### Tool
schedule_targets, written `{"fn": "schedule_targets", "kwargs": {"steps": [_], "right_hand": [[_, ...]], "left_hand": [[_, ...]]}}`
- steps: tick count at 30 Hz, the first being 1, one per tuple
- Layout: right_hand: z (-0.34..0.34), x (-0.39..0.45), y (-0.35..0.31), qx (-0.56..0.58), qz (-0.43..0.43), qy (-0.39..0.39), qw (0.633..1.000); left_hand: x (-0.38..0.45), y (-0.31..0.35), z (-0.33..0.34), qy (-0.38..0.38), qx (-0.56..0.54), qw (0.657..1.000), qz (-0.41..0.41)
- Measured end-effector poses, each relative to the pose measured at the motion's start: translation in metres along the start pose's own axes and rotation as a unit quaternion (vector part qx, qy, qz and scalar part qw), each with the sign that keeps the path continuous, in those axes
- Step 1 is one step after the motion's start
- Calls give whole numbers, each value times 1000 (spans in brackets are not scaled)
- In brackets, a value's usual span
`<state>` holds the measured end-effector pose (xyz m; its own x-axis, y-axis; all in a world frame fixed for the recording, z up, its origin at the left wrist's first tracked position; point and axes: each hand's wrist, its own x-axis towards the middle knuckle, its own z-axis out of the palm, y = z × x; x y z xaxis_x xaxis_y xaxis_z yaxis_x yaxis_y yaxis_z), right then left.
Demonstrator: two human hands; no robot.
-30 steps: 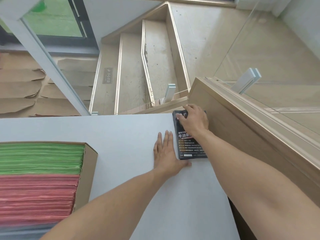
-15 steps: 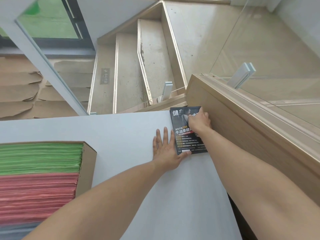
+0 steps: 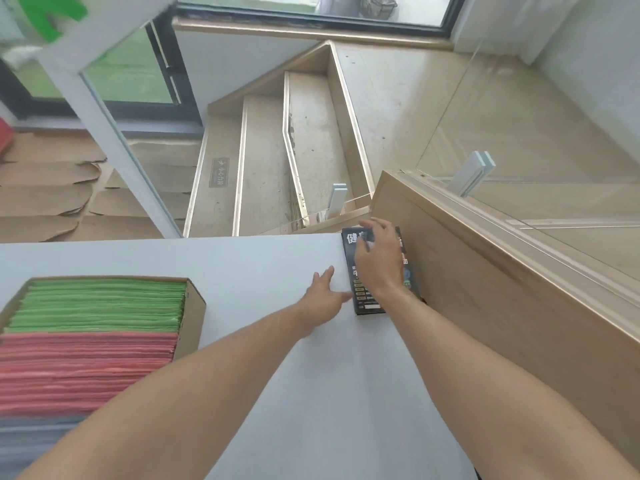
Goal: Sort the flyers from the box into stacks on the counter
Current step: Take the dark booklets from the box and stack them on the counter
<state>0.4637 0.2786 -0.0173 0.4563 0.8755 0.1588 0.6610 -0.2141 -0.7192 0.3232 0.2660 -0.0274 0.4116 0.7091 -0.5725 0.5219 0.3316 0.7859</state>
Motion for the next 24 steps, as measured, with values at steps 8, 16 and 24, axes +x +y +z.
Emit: {"fn": "schedule_targets", "kwargs": {"steps": [8,16,24], "right_hand": [[29,-108,-99,152,-69,-63,984],[72,-221,-176,152,-250,-236,927],[80,-275,-199,-109,-470,-271,833]], "left_hand": [[-129,-29,-79,259,-113,944,169],[-258,-127,-169,438,65,885,141],[-301,-212,-187,464,206,853,121]]}}
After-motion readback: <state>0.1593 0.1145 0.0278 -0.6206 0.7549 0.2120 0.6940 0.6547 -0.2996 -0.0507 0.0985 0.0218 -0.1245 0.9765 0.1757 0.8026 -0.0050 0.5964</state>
